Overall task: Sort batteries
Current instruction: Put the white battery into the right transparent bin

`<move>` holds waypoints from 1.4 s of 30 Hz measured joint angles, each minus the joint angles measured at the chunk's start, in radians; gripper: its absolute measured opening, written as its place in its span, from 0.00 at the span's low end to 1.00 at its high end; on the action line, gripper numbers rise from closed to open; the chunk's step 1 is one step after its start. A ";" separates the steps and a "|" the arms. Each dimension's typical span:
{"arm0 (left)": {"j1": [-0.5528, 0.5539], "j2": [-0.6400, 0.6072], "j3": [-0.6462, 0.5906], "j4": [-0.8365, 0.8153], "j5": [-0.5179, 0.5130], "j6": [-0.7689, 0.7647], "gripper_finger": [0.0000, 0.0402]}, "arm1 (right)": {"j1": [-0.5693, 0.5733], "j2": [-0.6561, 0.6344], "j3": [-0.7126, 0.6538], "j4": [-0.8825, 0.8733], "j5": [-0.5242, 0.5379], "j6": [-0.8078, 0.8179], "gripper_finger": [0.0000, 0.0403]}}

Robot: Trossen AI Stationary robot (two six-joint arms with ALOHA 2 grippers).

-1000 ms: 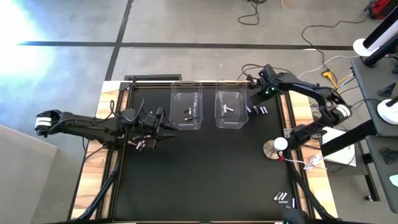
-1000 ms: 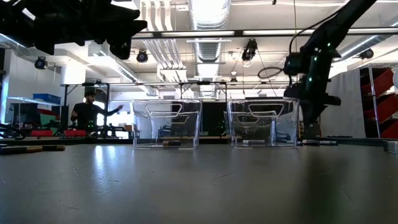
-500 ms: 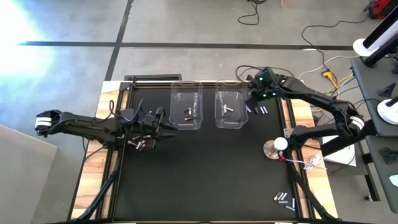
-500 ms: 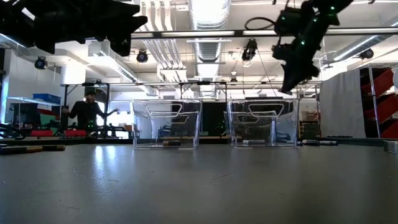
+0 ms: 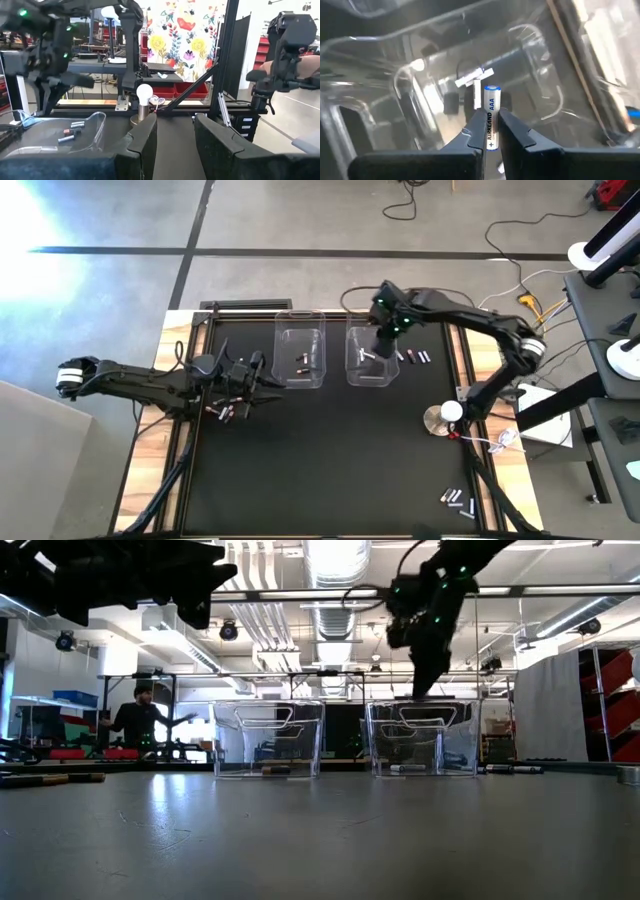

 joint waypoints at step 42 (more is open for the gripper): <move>-0.004 0.000 0.000 -0.027 0.002 -0.001 0.28 | 0.006 0.390 0.040 -0.023 -0.133 -0.155 0.12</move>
